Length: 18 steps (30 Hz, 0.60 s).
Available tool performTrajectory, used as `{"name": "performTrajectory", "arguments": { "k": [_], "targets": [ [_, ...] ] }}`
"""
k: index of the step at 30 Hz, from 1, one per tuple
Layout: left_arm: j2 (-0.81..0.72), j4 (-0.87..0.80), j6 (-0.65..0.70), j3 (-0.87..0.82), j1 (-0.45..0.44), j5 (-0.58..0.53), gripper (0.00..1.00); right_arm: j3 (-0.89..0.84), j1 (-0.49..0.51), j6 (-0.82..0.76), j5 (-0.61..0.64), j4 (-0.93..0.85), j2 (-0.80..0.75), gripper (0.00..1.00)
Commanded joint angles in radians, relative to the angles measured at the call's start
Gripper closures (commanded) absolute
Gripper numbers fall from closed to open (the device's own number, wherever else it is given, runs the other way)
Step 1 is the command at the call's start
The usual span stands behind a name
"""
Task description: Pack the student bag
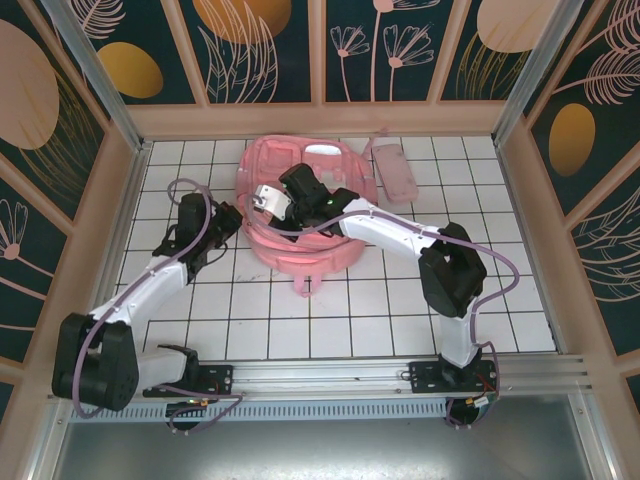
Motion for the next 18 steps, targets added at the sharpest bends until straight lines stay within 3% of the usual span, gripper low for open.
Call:
{"name": "performTrajectory", "arguments": {
  "k": [1, 8, 12, 15, 18],
  "targets": [
    [-0.062, 0.151, -0.042, -0.081, 0.044, -0.12, 1.0, 0.044, -0.015, 0.029, 0.029, -0.107, 0.001, 1.0],
    [-0.077, 0.338, 0.12, -0.101, 0.044, -0.136, 1.0, -0.013, 0.005, -0.08, -0.107, -0.188, -0.047, 1.0],
    [-0.049, 0.457, 0.199, -0.083, 0.044, -0.048, 1.0, -0.035, 0.004, -0.038, -0.031, -0.173, -0.073, 0.99],
    [-0.044, 0.521, 0.233, -0.086, 0.044, 0.106, 1.0, 0.051, -0.008, 0.091, 0.022, -0.193, -0.053, 0.65],
    [-0.064, 0.521, 0.27, -0.089, 0.042, 0.205, 1.0, 0.088, -0.008, 0.23, 0.056, -0.168, -0.069, 0.55]
  ]
}}
